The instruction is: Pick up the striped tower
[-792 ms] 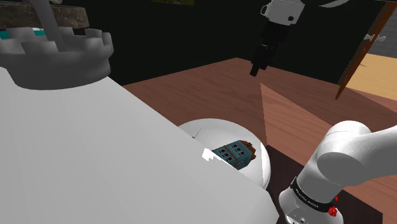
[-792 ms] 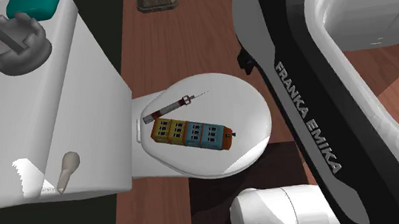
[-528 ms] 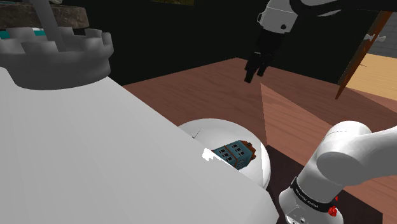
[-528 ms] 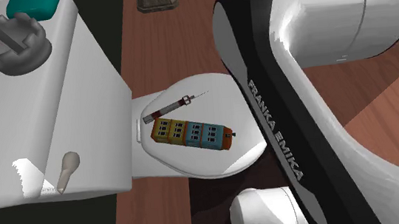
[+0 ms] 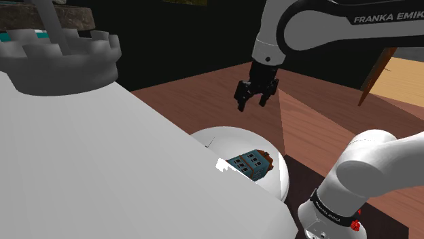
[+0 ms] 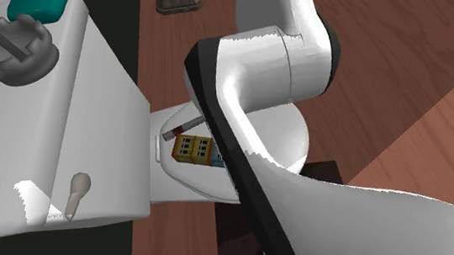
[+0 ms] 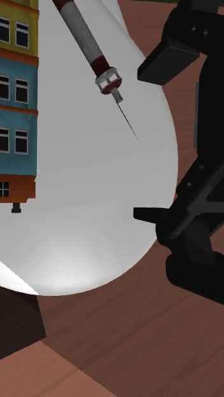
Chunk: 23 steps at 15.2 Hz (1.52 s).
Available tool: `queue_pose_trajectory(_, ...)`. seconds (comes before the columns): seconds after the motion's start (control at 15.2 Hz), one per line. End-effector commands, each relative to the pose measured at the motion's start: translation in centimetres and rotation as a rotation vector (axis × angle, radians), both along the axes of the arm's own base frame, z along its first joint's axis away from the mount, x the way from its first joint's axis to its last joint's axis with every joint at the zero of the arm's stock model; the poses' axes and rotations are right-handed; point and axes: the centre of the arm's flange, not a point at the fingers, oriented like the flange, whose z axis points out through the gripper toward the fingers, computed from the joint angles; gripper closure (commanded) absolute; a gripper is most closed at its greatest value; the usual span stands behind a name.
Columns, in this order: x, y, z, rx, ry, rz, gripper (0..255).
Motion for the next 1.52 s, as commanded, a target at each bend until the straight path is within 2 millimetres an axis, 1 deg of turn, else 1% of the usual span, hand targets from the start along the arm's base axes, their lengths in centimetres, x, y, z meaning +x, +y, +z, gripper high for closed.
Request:
queue_pose_trajectory(0.0,0.6,1.5,-1.8,0.007,0.005,-0.087,0)
queue_pose_trajectory(0.26,2.4,4.9,-5.6,0.019,0.016,-0.247,0)
queue_pose_trajectory(0.53,4.7,8.0,-9.3,0.031,0.027,-0.407,0)
queue_pose_trajectory(0.79,7.5,10.8,-13.0,0.042,0.038,-0.567,0)
queue_pose_trajectory(1.06,10.6,13.2,-16.7,0.054,0.049,-0.727,0)
queue_pose_trajectory(1.12,10.6,13.2,-16.7,0.054,0.049,-0.728,0)
queue_pose_trajectory(1.45,10.6,13.2,-19.3,0.054,0.049,-0.728,0)
